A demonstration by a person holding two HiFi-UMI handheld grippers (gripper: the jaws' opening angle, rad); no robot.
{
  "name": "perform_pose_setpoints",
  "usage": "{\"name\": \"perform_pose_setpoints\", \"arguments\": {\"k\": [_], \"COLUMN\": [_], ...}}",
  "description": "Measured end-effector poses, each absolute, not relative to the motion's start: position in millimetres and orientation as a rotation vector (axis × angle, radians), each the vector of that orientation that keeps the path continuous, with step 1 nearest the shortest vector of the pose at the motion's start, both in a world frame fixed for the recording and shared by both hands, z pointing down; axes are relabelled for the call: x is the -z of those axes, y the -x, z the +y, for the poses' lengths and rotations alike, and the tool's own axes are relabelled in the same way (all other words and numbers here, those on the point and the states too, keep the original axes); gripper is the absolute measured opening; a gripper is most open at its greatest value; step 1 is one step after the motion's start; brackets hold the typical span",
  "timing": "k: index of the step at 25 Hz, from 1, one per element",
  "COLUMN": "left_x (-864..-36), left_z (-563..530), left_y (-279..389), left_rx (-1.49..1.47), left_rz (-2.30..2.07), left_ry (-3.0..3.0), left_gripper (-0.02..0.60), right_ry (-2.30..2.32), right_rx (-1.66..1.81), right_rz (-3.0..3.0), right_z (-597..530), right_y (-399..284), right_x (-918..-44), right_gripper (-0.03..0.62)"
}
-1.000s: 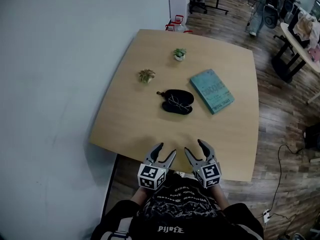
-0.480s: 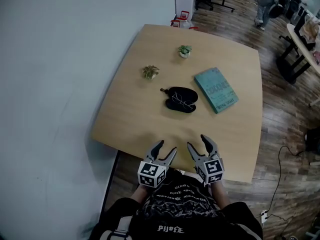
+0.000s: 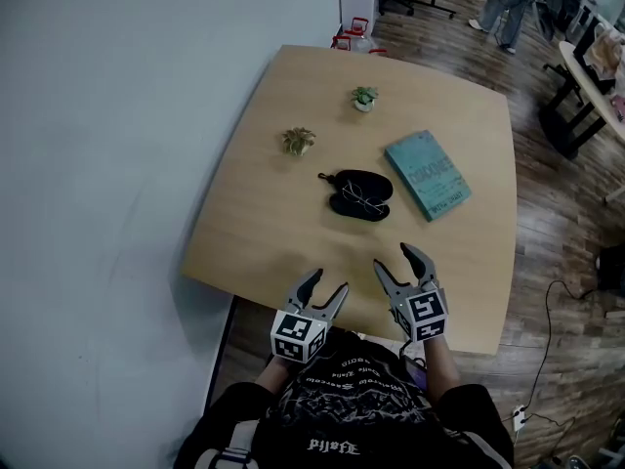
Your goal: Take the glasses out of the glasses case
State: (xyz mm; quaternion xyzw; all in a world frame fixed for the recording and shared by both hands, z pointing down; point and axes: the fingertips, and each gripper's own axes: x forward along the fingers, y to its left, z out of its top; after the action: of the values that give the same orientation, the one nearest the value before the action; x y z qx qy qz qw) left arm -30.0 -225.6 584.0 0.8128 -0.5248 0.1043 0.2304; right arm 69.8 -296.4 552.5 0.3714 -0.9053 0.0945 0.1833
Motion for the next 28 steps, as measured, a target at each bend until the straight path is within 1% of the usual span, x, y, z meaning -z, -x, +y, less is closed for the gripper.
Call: {"name": "perform_pose_setpoints", "arguments": {"k": [14, 28], "left_x": [-581, -594], "left_z": [-231, -246], "left_y": [78, 106], "left_rx": [-0.250, -0.298], "left_rz": [-1.546, -1.530], "left_ry": [-2.155, -2.123], "left_gripper": [0.259, 0.259], "right_ry": [-0.913, -0.723], "right_rx": [-0.143, -0.125], "right_rz": [-2.543, -2.405], "right_z": [-369, -423], "right_y": [-23, 11], "right_x": [-538, -592], "right_gripper": [0.270, 0.270]}}
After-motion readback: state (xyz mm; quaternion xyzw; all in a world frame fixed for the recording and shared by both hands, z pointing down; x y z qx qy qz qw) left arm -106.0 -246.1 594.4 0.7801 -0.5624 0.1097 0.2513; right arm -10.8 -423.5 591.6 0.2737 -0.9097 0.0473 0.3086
